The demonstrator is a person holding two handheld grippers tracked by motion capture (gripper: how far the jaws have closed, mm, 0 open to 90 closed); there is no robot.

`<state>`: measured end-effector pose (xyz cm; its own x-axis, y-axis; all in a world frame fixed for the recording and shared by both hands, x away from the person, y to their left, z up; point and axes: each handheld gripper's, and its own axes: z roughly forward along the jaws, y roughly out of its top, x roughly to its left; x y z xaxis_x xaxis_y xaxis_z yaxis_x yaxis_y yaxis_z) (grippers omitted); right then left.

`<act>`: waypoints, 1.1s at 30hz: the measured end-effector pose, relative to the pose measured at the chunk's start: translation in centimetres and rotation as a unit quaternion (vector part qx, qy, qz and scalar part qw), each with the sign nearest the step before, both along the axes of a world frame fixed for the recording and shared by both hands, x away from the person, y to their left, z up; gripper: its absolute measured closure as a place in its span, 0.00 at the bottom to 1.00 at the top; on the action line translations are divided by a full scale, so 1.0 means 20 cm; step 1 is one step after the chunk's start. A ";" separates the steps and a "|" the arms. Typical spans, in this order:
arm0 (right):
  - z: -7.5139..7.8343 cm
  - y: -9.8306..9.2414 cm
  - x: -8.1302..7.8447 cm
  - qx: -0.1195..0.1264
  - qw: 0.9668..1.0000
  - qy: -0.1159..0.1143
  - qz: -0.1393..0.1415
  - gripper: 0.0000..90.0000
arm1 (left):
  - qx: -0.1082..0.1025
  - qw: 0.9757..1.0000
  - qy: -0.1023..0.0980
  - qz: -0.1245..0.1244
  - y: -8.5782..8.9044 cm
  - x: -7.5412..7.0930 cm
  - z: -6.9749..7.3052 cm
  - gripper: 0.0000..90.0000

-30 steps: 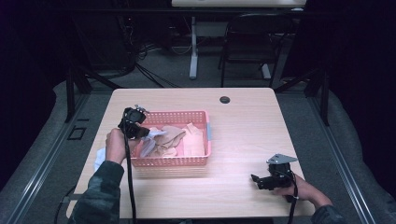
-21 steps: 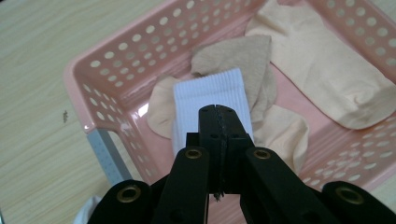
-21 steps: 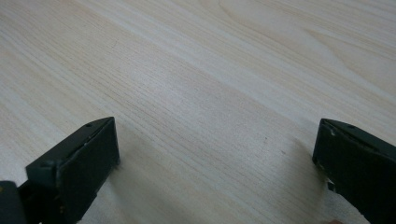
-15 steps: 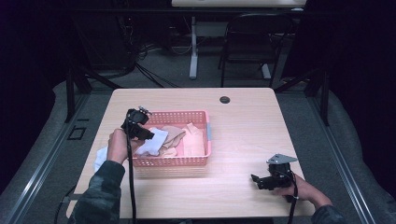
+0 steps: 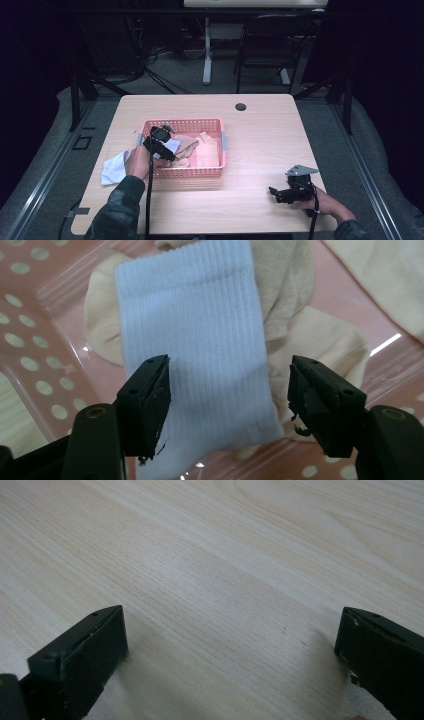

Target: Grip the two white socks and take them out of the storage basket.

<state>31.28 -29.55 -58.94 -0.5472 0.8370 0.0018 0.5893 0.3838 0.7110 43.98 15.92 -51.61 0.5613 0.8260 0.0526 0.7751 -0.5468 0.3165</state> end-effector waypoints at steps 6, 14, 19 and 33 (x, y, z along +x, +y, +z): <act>0.00 0.00 0.00 0.000 1.000 0.000 0.000 0.00 | 0.013 1.000 0.003 0.010 0.04 0.01 -0.02 0.59; 0.00 0.00 0.00 0.000 1.000 0.000 0.000 0.00 | 0.005 1.000 -0.002 0.005 0.06 0.01 -0.01 0.85; 0.00 0.00 0.00 0.000 1.000 0.000 0.000 0.00 | -0.005 1.000 -0.004 -0.002 0.08 0.01 0.02 0.92; 0.00 0.00 0.00 0.000 1.000 0.000 0.000 0.00 | -0.040 0.998 -0.041 -0.019 0.15 -0.02 0.26 0.92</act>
